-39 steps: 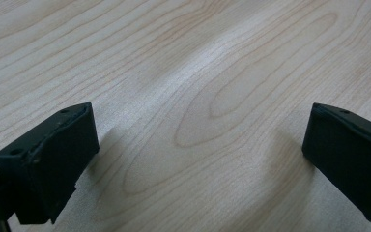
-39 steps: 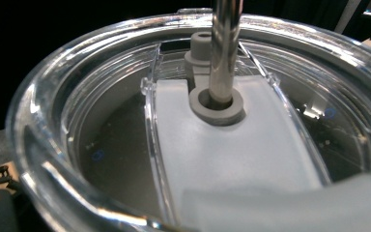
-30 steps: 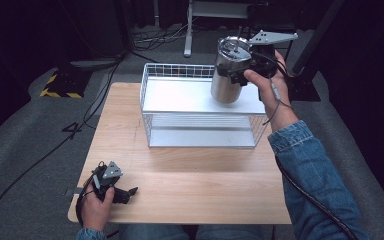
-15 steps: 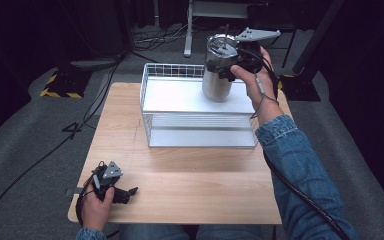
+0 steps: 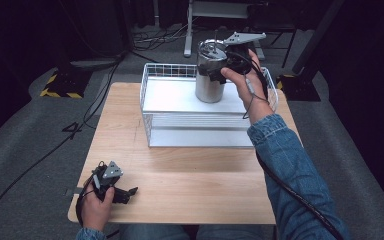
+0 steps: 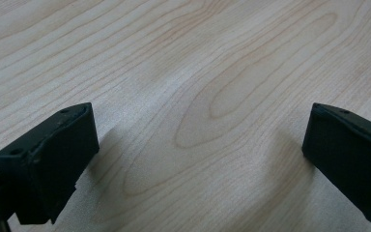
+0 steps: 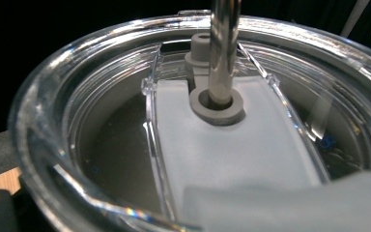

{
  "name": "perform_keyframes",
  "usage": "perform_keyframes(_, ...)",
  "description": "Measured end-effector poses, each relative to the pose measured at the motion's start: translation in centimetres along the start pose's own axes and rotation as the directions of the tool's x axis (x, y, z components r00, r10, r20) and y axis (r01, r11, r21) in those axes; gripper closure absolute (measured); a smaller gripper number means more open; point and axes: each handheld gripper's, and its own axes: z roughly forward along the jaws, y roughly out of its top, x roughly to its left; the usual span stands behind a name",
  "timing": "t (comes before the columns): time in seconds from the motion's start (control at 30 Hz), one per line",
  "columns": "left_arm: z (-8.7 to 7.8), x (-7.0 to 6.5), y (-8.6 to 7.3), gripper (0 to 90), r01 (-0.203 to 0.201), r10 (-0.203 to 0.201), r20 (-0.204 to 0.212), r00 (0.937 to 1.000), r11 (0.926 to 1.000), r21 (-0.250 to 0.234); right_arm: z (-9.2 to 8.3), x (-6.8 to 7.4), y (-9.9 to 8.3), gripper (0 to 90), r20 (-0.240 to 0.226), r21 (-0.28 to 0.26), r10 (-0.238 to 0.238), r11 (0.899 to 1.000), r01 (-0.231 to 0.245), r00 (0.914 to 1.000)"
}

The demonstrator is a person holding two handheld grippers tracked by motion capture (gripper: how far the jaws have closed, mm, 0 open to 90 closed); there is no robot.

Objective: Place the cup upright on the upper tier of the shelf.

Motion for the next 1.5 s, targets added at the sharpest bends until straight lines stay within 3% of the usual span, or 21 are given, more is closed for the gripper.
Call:
perform_keyframes(0.23, 0.00, 0.00, 0.00, 0.0, 0.000, 0.000, 0.000, 1.0000, 1.0000, 0.000, 0.26, -0.17, -0.27, 3.8, -0.005, 0.002, 0.011, 1.000, -0.011, 0.9999)
perform_keyframes(0.47, 0.00, 0.00, 0.00, 0.0, 0.000, 0.000, 0.000, 1.0000, 1.0000, 0.000, 0.16, -0.85, -0.67, 3.7, -0.014, -0.009, 0.054, 0.998, -0.054, 0.9984)
perform_keyframes(1.5, 0.00, 0.00, 0.00, 0.0, -0.001, 0.001, 0.000, 1.0000, 1.0000, 0.000, -0.68, -0.97, -0.93, 3.3, -0.018, -0.013, 0.038, 0.999, -0.038, 0.9991)
